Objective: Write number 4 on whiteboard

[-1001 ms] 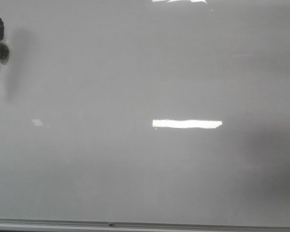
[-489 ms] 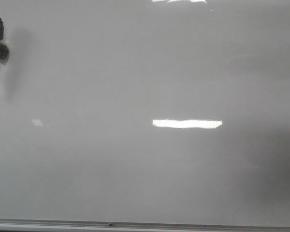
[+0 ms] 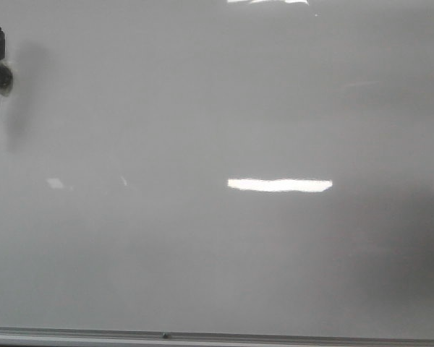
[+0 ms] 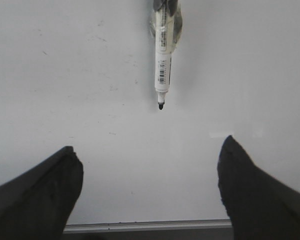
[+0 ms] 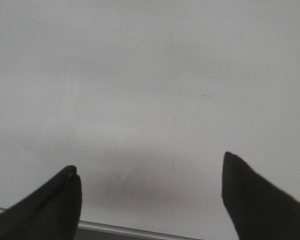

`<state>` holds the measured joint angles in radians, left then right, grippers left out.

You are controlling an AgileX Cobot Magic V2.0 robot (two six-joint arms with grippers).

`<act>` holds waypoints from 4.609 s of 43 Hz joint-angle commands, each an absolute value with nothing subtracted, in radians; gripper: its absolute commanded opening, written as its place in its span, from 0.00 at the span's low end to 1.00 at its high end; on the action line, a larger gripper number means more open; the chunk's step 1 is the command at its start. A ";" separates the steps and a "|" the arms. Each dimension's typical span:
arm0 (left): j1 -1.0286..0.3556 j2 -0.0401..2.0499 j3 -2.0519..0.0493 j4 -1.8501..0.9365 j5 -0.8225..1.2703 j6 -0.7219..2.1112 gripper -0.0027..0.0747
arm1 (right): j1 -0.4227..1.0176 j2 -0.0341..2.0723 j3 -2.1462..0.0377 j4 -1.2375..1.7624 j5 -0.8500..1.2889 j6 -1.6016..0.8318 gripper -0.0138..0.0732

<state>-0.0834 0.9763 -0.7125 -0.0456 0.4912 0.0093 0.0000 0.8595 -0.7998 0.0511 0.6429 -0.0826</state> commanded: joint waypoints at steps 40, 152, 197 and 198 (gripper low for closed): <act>-0.144 1.437 -0.838 -0.082 0.009 0.012 0.54 | -0.001 0.857 -0.833 0.051 0.587 -0.093 0.84; -0.894 1.367 -1.234 -0.089 0.996 0.591 0.09 | 0.482 1.065 -1.006 0.554 0.945 -0.943 0.84; -0.894 1.367 -1.234 -0.099 0.959 0.626 0.20 | 0.597 1.246 -1.159 0.621 0.934 -1.031 0.15; -0.894 1.367 -1.234 -0.101 0.957 0.626 0.24 | 0.597 1.246 -1.159 0.621 0.934 -1.031 0.14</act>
<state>-0.8886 1.3961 -1.2019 -0.0816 1.0275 0.6355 0.5968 1.2667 -1.1255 0.5796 0.9491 -1.0227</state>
